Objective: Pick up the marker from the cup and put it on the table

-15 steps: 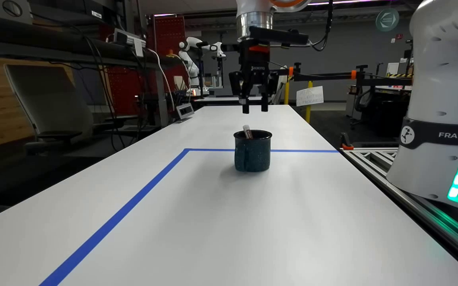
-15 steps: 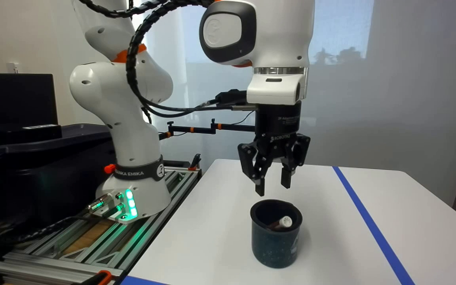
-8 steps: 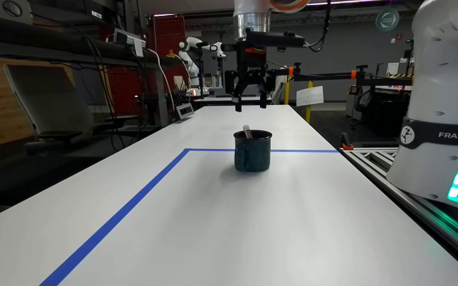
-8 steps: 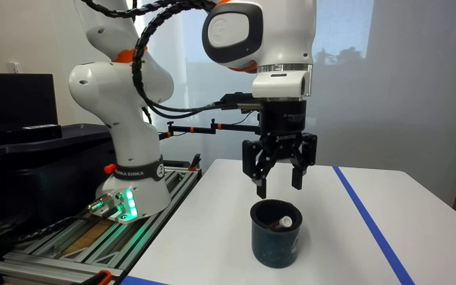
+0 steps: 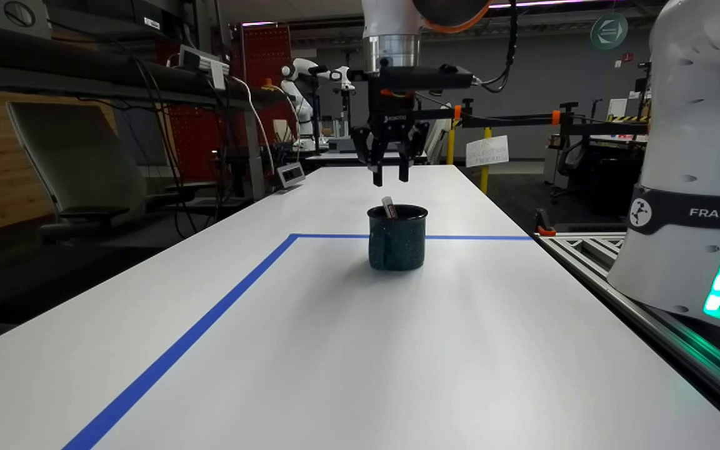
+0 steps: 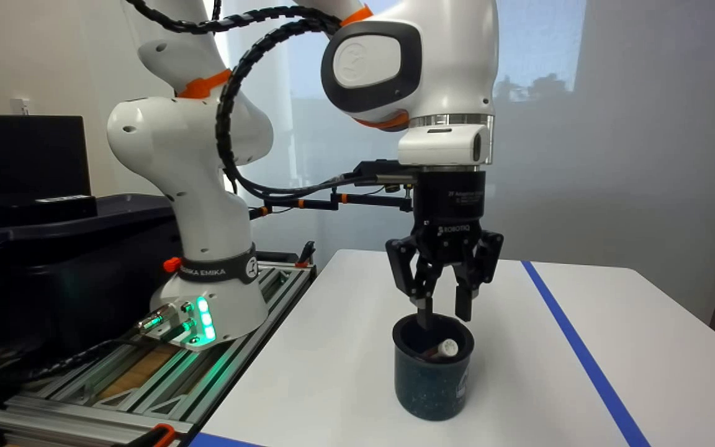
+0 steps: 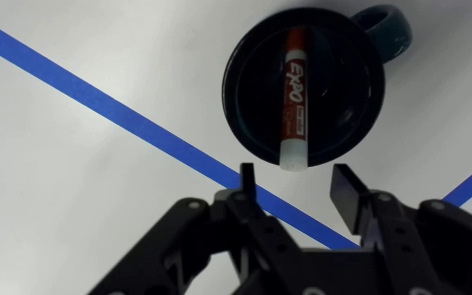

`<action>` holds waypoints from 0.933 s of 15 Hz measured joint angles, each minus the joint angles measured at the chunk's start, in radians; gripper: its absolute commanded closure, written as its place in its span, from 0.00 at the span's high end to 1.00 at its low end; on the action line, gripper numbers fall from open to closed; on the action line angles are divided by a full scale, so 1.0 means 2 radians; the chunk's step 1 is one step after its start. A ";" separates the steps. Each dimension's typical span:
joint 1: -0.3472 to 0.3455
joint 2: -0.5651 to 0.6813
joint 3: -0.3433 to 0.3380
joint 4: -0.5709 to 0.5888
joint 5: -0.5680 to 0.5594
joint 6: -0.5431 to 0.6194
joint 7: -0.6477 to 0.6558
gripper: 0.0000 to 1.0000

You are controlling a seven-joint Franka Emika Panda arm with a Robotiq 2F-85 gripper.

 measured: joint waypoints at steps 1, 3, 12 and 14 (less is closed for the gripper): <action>0.000 0.002 0.001 0.000 -0.003 0.002 0.006 0.48; 0.000 0.007 0.002 0.000 -0.005 0.006 0.015 0.45; 0.000 0.034 0.001 0.000 -0.036 0.028 0.064 0.40; 0.000 0.040 0.000 0.000 -0.045 0.034 0.074 0.40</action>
